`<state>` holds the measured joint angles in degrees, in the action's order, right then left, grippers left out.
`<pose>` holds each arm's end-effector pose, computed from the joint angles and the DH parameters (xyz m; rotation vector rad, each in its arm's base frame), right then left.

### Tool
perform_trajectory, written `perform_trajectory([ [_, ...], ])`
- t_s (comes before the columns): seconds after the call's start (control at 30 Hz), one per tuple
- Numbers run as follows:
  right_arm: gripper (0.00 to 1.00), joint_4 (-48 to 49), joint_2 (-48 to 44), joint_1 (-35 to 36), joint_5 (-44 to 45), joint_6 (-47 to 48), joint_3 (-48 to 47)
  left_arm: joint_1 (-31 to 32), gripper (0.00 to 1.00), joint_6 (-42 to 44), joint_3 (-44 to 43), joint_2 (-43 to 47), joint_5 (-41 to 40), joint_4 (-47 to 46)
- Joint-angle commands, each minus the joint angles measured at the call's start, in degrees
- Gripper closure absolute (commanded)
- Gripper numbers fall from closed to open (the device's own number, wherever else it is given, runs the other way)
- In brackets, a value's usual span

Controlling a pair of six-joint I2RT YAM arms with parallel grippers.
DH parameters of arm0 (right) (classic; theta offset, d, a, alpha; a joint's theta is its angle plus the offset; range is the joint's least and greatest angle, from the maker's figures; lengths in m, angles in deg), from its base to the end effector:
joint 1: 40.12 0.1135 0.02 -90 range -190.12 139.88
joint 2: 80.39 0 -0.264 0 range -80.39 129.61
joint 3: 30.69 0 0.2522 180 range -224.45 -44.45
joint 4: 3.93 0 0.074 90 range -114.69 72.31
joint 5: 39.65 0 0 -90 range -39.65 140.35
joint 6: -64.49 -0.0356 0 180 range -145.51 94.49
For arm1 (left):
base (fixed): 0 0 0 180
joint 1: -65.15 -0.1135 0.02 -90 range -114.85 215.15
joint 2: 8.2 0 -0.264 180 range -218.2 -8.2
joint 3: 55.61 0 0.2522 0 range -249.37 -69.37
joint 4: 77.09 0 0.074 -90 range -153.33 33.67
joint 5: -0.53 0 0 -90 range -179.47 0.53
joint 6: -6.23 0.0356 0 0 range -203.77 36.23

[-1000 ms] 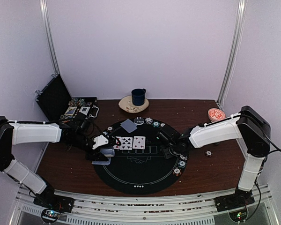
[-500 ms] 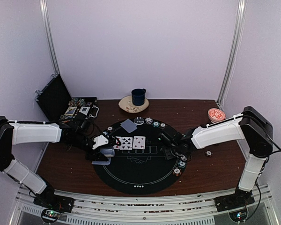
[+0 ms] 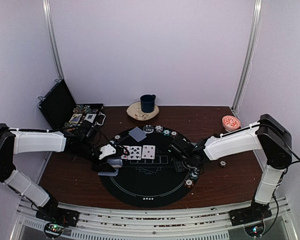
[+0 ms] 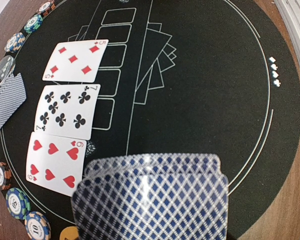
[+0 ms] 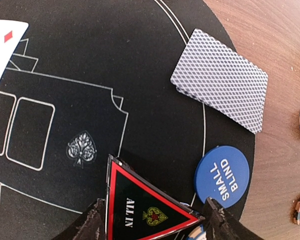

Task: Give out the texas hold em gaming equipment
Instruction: Move the all-in button to the small blind area.

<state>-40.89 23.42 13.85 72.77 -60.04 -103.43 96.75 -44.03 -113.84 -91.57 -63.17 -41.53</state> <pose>0.2104 0.2662 0.1406 -0.3402 2.5785 -0.0169 0.2214 -0.1547 0.1762 1.6136 1.9810 -0.5470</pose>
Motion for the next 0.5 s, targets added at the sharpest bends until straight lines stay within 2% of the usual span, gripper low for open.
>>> perform_trajectory([
  [0.0, 0.32, -4.8, -1.1, 0.9, 1.5, -0.7, -0.6, -0.3, 0.66, -0.5, -1.3, -0.4, 0.2, -2.4],
  [0.33, 0.23, -5.5, -1.2, 1.0, 3.3, -0.3, -2.3, -0.2, 0.66, -0.5, -1.2, -0.2, 0.2, -2.4],
  [0.47, 0.14, -5.2, -3.0, 1.3, 4.9, 0.8, -3.6, -0.2, 0.66, -0.5, -1.3, -0.5, 0.2, -2.5],
])
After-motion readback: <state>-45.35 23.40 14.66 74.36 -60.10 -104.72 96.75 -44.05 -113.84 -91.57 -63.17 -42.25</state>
